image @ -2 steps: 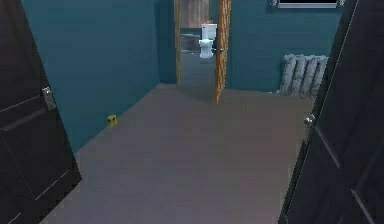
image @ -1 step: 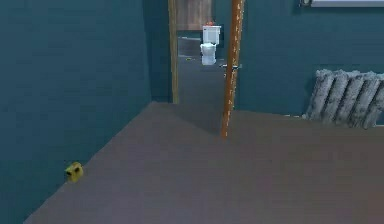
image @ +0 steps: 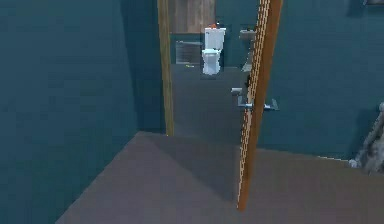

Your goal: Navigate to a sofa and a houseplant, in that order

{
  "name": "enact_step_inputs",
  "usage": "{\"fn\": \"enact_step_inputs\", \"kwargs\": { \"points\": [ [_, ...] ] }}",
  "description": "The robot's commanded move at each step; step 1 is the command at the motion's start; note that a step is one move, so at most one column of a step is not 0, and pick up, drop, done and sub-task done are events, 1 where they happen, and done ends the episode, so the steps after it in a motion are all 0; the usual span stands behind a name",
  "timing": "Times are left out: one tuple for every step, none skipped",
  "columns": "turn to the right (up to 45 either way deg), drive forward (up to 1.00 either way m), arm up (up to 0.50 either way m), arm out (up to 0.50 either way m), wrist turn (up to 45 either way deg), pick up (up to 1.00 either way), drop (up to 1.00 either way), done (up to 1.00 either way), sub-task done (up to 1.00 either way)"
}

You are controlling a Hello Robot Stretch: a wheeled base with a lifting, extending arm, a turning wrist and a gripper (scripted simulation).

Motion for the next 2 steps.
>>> {"fn": "enact_step_inputs", "kwargs": {
  "points": [
    [0.0,1.0,0.0,0.0,0.0,0.0,0.0,0.0,0.0],
    [-21.0,0.0,0.0,0.0,0.0,0.0,0.0,0.0,0.0]
  ]
}}
